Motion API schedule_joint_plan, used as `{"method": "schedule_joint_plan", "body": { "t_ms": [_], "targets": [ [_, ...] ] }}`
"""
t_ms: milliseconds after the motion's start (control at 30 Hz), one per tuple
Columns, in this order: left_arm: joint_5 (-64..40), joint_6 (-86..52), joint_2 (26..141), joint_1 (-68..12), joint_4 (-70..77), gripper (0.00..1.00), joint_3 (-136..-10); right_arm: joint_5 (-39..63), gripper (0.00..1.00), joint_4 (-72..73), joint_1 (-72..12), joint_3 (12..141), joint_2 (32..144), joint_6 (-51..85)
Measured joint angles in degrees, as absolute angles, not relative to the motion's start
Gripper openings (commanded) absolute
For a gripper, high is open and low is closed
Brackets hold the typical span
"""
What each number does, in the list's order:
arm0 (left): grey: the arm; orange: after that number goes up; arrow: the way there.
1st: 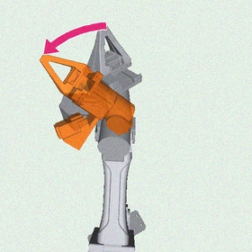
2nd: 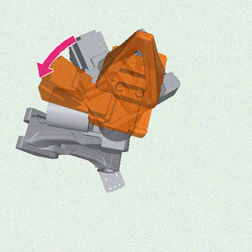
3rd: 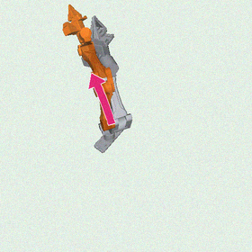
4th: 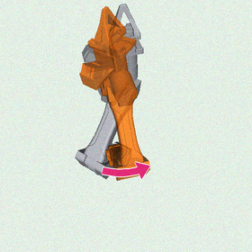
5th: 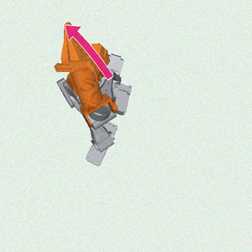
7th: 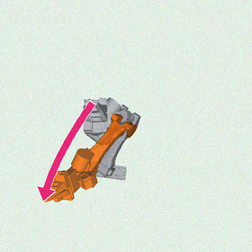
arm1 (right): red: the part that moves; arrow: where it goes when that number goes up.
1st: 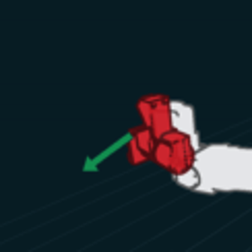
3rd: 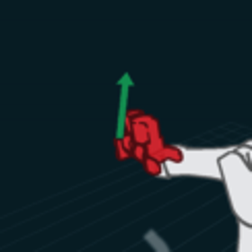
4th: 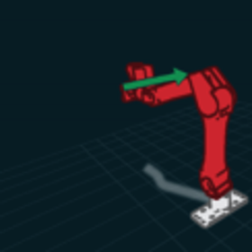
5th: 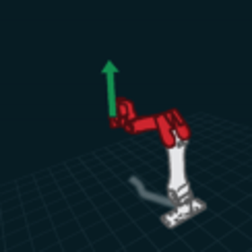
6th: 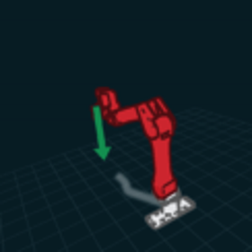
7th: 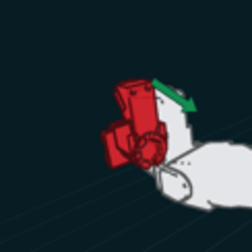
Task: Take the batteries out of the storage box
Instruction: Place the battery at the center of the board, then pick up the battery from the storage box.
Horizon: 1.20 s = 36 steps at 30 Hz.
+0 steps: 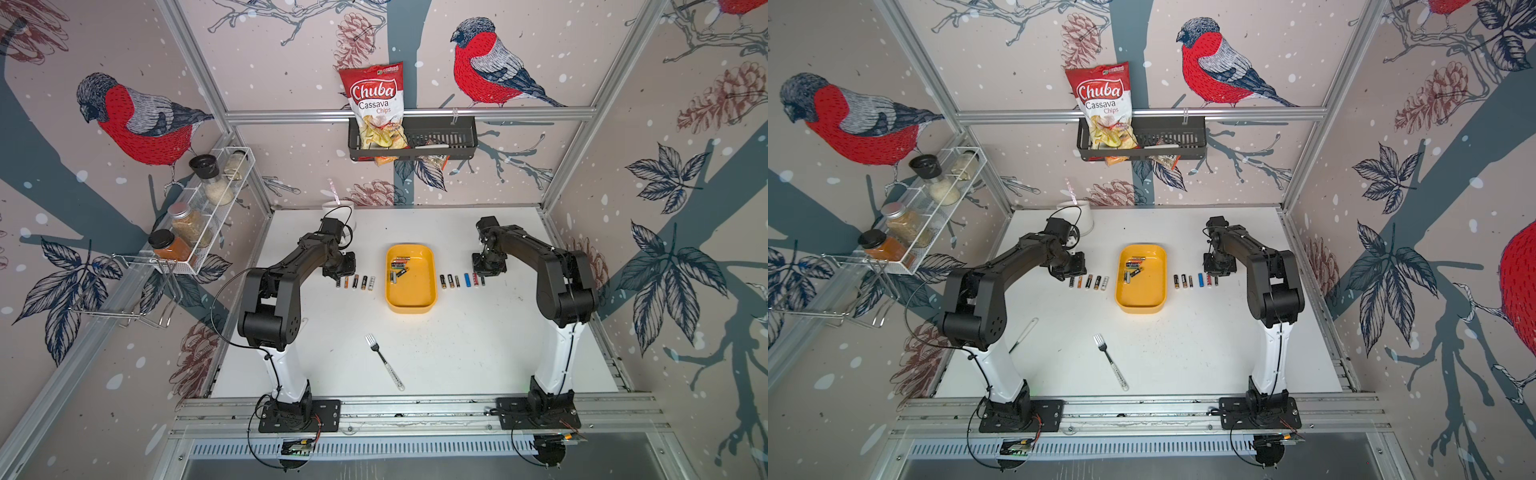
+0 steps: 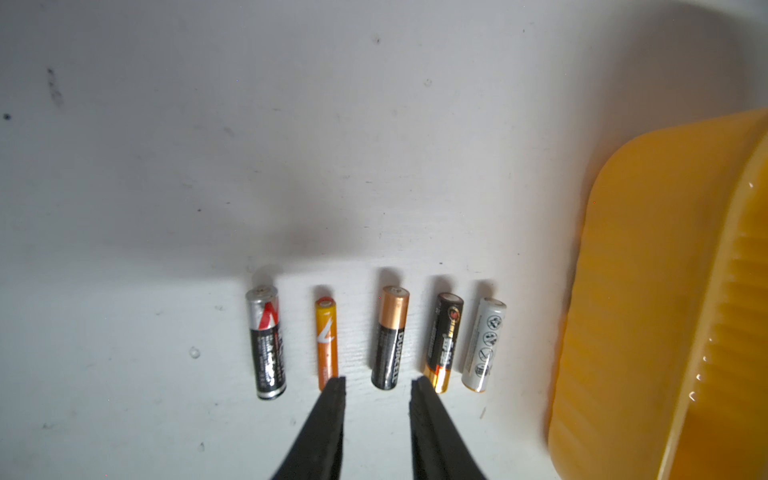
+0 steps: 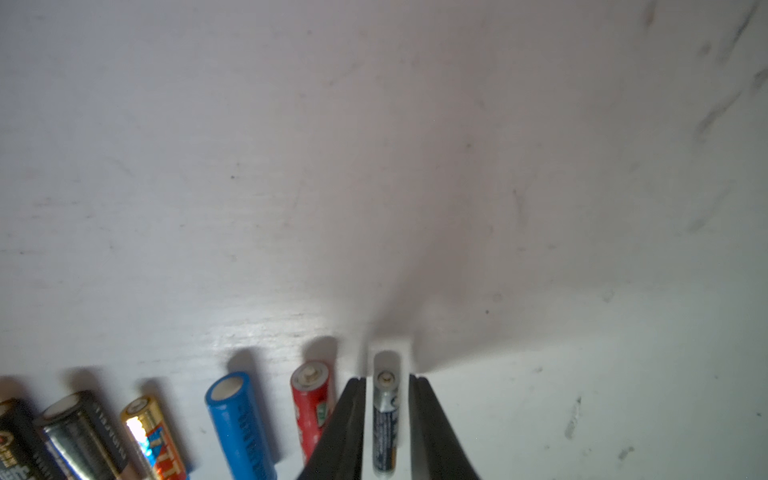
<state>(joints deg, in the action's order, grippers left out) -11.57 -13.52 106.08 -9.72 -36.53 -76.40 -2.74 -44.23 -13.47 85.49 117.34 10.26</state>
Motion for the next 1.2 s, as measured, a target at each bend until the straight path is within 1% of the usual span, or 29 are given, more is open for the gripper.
{"method": "schedule_joint_plan", "body": {
  "t_ms": [333, 633, 800, 933, 1200],
  "targets": [
    [-10.4, -13.6, 104.7, -10.8, -37.7, 0.33, -79.3, -2.9, 0.25, -44.2, -13.4, 85.7, 115.5, 10.3],
    [-5.3, -13.0, 105.0, -18.0, -41.9, 0.33, -89.6, -2.9, 0.26, -45.6, -13.7, 88.4, 113.1, 10.4],
    [-3.8, -11.4, 109.6, -23.8, -43.3, 0.33, -96.9, -2.2, 0.26, -45.7, -14.6, 89.7, 112.3, 10.5],
    [-3.8, -9.9, 116.0, -28.4, -43.9, 0.33, -103.5, -1.3, 0.26, -46.2, -15.6, 90.9, 112.3, 10.7],
    [-2.9, -7.5, 126.2, -32.1, -44.8, 0.33, -111.3, -1.2, 0.26, -47.3, -16.1, 92.4, 112.2, 10.7]
  ]
}}
